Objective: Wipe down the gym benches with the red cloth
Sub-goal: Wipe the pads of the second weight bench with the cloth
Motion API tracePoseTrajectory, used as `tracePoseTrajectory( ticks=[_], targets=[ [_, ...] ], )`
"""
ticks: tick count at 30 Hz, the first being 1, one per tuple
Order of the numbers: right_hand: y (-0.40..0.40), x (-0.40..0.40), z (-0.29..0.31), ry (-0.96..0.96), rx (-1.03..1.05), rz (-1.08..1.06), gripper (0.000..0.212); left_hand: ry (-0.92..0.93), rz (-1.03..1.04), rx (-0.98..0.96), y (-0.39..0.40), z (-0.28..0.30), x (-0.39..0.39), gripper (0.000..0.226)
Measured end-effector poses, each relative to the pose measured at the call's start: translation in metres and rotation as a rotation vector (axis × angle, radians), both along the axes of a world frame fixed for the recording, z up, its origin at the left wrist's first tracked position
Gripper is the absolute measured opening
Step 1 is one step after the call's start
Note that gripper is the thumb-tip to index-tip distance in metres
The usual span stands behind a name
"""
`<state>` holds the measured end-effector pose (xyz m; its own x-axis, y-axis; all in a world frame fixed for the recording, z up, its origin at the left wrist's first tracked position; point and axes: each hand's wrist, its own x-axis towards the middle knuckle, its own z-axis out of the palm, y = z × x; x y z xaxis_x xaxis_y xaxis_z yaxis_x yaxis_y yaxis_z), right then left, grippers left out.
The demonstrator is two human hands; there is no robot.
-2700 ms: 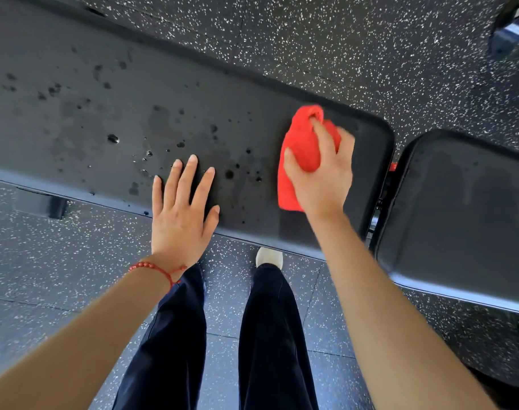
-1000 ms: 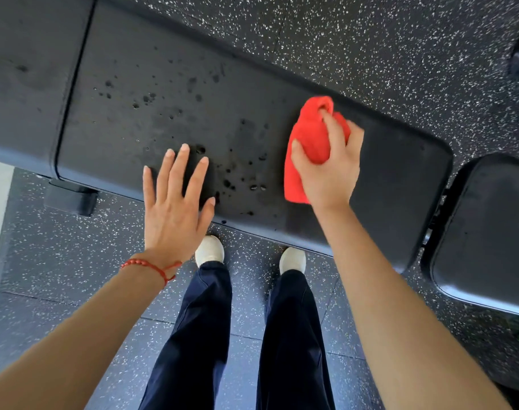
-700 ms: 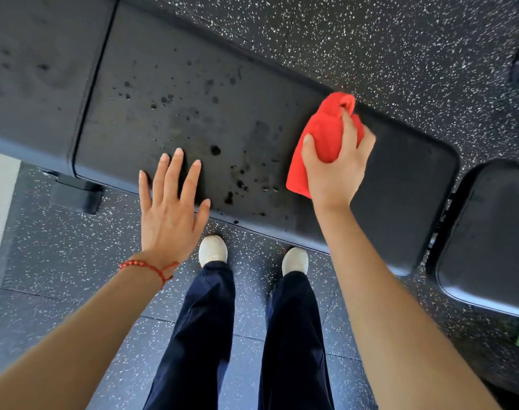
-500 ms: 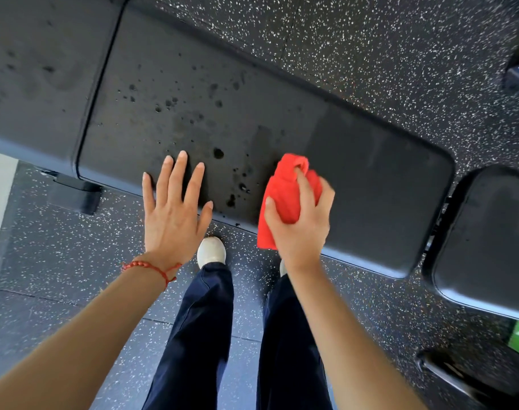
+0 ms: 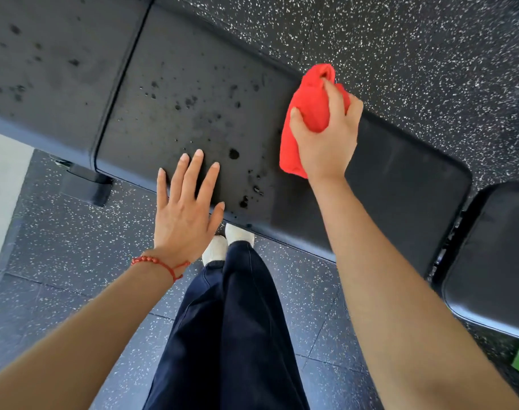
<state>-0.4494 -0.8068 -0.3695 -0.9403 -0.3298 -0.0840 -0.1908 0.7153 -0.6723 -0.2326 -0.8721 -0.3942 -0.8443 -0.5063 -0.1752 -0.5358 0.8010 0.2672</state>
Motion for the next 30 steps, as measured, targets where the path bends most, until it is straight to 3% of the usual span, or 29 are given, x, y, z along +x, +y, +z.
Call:
tracePoseTrajectory(
  ticks=[6,14,19,30],
  targets=[
    [0.005,0.018,-0.003,0.027,-0.017,-0.007,0.057,-0.009,0.016,0.03,-0.001,0.003,0.001,0.057],
    [0.046,0.113,-0.001,-0.059,0.003,0.276,0.055,-0.009,0.132,0.047,-0.016,0.011,0.006,0.059],
    [0.032,0.1,0.001,-0.07,0.022,0.323,0.052,-0.043,0.253,0.042,-0.036,0.015,0.014,0.062],
    [-0.067,0.027,-0.005,0.001,-0.038,0.06,0.054,-0.035,0.173,0.047,-0.058,0.006,0.017,0.061]
  ],
)
